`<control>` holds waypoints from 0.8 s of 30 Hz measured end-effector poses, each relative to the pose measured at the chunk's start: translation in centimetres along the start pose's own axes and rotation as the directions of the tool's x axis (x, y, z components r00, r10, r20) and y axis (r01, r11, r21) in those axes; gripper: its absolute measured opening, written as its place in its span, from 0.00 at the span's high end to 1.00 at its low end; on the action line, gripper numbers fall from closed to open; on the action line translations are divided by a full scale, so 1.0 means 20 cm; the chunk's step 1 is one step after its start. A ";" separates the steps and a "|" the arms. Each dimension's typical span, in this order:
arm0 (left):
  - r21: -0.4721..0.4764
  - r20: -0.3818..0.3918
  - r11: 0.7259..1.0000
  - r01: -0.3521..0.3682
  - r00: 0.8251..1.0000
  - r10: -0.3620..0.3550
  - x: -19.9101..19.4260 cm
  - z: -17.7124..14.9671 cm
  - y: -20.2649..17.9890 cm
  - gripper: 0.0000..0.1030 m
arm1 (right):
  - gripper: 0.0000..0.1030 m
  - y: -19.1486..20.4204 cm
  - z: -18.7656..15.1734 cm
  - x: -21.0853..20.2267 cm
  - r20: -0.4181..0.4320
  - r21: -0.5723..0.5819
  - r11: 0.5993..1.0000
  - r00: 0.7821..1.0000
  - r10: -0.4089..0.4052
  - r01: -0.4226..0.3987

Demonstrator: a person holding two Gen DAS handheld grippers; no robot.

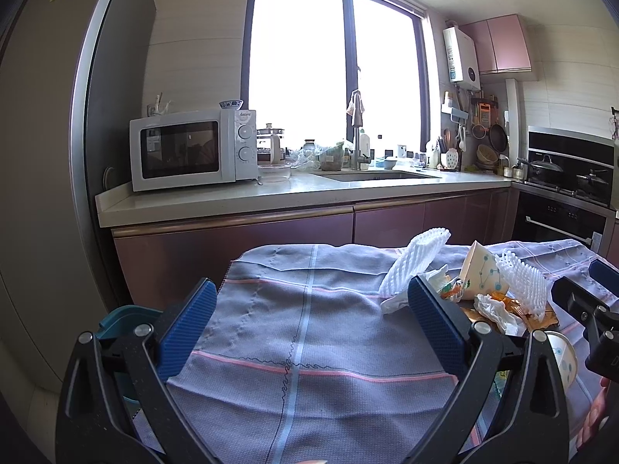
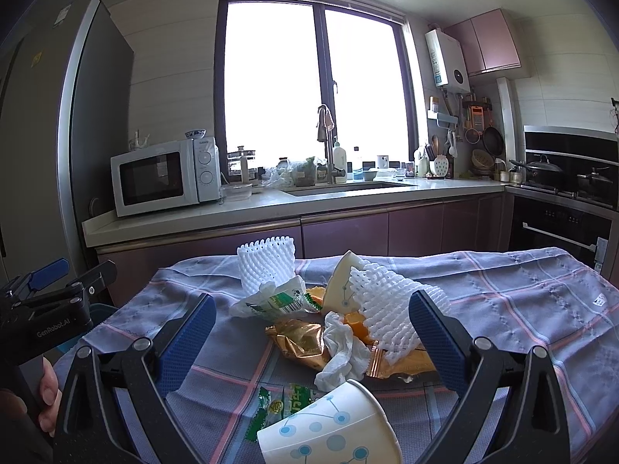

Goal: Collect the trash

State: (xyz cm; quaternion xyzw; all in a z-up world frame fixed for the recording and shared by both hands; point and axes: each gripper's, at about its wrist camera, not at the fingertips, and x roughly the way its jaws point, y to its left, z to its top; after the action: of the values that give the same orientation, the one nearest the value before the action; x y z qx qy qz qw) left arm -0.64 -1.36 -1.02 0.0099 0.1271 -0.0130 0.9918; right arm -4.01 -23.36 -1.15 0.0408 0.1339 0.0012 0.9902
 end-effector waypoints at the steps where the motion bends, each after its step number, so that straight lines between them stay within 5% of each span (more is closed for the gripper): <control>1: 0.001 0.000 1.000 0.001 1.000 -0.001 0.00 0.00 0.00 0.05 | 0.06 0.00 0.00 0.00 0.000 0.000 1.000 1.000 0.000 0.000; 16: 0.046 -0.050 0.995 0.084 0.995 -0.082 0.05 -0.03 -0.08 0.05 | 0.06 -0.12 -0.05 0.00 -0.070 0.020 1.000 0.998 -0.010 0.011; 24: 0.083 -0.165 0.959 0.271 0.953 -0.255 0.13 -0.09 -0.22 0.05 | 0.06 -0.25 -0.13 0.01 -0.161 0.072 0.997 0.987 0.013 -0.002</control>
State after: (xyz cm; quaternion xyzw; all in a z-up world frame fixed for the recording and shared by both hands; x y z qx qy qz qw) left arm 1.25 -5.71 -3.50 0.0459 0.2020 -0.1511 0.9666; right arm -4.47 -28.22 -4.18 0.0768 0.2134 0.0034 0.9739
